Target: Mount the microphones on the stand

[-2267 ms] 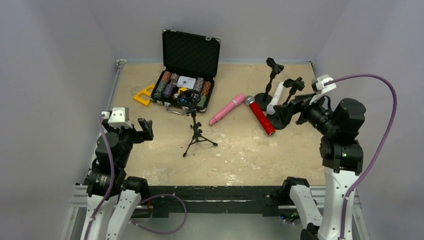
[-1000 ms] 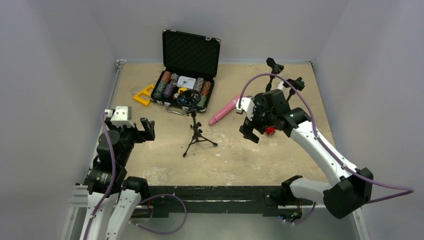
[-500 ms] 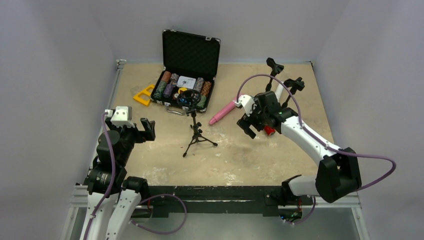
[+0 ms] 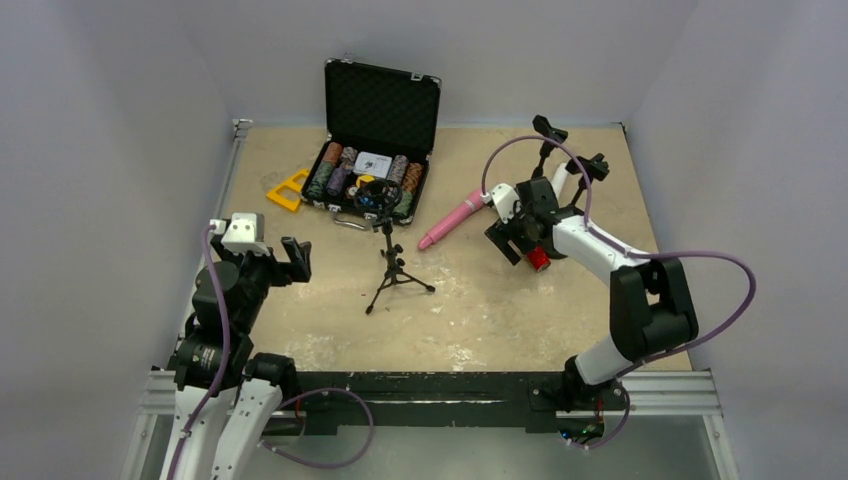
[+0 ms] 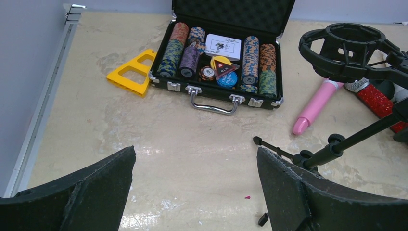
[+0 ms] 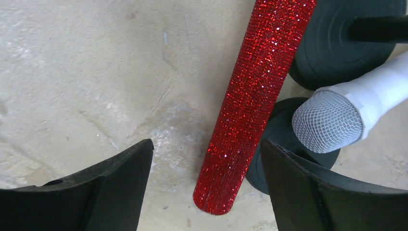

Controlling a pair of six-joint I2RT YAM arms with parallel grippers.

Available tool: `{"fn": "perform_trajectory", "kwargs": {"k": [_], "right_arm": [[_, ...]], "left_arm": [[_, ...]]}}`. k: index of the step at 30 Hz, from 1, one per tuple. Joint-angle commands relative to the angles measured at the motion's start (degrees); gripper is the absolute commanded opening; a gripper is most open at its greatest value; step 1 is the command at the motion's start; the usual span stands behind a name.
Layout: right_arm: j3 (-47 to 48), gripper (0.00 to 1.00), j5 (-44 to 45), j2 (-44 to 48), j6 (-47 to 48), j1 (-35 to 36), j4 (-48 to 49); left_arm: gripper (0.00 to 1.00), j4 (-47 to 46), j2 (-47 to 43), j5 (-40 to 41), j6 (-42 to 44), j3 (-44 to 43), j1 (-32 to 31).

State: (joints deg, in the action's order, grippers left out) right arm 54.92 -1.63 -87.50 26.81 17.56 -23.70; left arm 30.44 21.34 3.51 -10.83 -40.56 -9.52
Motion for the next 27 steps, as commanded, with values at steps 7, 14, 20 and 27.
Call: {"fn": "perform_trajectory", "kwargs": {"k": [7, 14, 20, 27], "right_arm": [[3.31, 0.76, 3.75, -6.06, -0.02, -1.30, 1.95], [6.55, 0.65, 0.20, -8.34, -1.10, -2.52, -2.74], [8.22, 0.45, -1.63, -9.68, -1.31, -2.53, -6.16], [8.21, 0.29, -4.35, -9.96, 0.30, -2.53, -11.10]], "left_arm": [[1.00, -2.84, -0.75, -0.78, 1.16, 0.04, 0.03], [1.00, -2.84, -0.93, -0.91, 1.07, 0.04, 0.02], [1.00, -2.75, -0.91, -0.94, 1.07, 0.04, 0.02], [1.00, -2.75, -0.92, -0.92, 1.07, 0.04, 0.02]]}}
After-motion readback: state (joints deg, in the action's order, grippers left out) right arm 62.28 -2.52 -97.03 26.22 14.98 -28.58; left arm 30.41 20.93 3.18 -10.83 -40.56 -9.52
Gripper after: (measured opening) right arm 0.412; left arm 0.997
